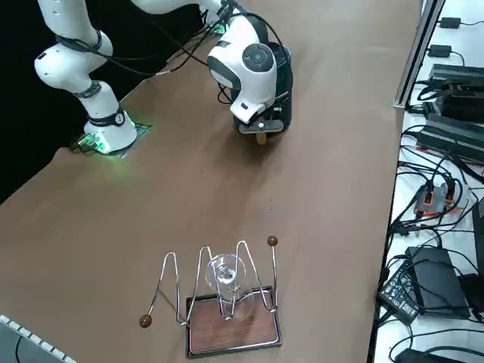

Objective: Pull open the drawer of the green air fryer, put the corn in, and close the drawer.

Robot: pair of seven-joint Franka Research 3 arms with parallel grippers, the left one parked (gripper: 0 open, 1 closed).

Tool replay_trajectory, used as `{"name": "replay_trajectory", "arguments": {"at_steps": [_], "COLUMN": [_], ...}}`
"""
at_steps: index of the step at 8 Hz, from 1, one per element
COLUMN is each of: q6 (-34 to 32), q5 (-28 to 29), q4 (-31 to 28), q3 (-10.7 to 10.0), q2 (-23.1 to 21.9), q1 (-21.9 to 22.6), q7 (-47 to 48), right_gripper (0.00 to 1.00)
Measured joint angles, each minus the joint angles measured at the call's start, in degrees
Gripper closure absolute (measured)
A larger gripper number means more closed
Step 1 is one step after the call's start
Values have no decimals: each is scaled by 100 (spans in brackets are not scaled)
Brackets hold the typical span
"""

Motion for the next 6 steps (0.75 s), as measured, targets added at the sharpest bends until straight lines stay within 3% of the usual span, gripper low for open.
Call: {"name": "replay_trajectory", "arguments": {"at_steps": [2,6], "q6": [-2,-838], "q5": [9,-511], "q4": [51,197], "q3": [12,-50], "q2": [-98,-557], "q1": [53,-31], "q7": [-9,-100], "right_gripper": [3,0]}}
